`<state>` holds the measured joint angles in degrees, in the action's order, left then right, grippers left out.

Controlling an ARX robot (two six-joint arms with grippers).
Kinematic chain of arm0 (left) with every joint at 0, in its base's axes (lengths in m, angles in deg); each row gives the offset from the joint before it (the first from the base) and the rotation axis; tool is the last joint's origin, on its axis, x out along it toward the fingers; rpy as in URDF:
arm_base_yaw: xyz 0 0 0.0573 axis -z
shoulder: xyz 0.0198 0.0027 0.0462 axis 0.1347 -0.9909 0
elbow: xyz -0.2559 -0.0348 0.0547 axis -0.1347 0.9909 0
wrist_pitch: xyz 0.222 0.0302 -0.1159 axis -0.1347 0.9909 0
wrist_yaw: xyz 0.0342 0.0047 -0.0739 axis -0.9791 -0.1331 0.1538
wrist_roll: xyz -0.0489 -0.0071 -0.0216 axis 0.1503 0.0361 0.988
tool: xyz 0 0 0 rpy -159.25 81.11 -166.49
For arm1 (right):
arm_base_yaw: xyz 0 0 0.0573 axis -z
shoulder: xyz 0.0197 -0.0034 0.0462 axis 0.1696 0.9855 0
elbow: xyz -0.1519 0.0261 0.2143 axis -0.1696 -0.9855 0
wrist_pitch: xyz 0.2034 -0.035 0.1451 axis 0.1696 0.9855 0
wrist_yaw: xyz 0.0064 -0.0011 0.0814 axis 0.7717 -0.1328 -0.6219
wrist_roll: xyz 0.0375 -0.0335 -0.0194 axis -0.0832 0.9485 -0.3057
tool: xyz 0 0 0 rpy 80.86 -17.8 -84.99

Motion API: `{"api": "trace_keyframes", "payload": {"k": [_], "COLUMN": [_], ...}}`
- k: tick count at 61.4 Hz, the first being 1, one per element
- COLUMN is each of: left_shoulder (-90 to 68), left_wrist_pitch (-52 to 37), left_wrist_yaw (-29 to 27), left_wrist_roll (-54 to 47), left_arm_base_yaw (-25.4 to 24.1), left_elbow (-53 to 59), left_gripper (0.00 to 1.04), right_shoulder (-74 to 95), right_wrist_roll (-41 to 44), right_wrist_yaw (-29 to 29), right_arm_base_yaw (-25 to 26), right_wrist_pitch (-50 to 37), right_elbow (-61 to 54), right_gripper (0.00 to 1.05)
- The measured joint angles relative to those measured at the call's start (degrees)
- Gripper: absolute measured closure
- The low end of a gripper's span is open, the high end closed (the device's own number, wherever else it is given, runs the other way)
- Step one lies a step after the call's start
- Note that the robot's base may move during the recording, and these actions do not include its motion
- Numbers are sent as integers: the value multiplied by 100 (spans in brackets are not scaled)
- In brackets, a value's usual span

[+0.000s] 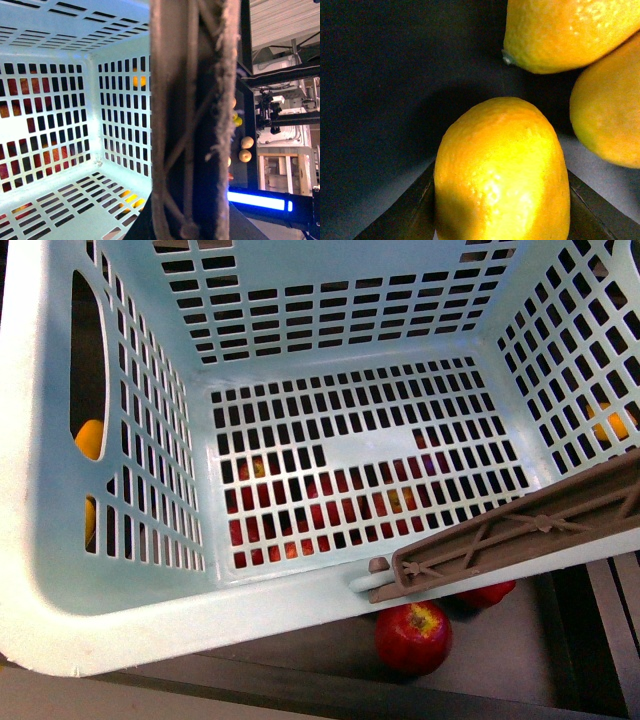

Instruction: Pick lemon and mango into basket

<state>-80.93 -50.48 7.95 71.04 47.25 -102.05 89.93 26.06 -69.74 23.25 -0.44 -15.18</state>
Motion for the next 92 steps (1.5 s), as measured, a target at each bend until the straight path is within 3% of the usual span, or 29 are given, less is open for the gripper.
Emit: {"api": "trace_keyframes", "payload": {"k": [23,44,52,61,63,77,92], "left_shoulder": [0,0,0,0,0,0,0], "left_wrist_pitch": [0,0,0,0,0,0,0], "left_wrist_yaw": [0,0,2,-2,0,2,0], "left_wrist_roll": [0,0,0,0,0,0,0], "left_arm_base_yaw": [0,2,2,2,2,2,2], "left_elbow": [0,0,0,0,0,0,0], "left_gripper": [100,100,100,100,100,100,100], "right_shoulder": [-2629,-6583,-7969,-8861,-9009,-8865,-8644], "right_wrist_roll": [745,776,498,188,61,-223,-256], "right_wrist_yaw": [-1115,-2133,-2186,-1825,-1574,-678,-319], "right_arm_base_yaw": [20,-83,-645,-1663,-2116,-3816,-4365], "right_wrist_pitch": [-63,1733,2413,2771,2813,2697,2614], "right_elbow": [-1832,-2745,-2706,-2612,-2579,-2564,-2708], "right_gripper": [50,50,50,50,50,50,49]}}
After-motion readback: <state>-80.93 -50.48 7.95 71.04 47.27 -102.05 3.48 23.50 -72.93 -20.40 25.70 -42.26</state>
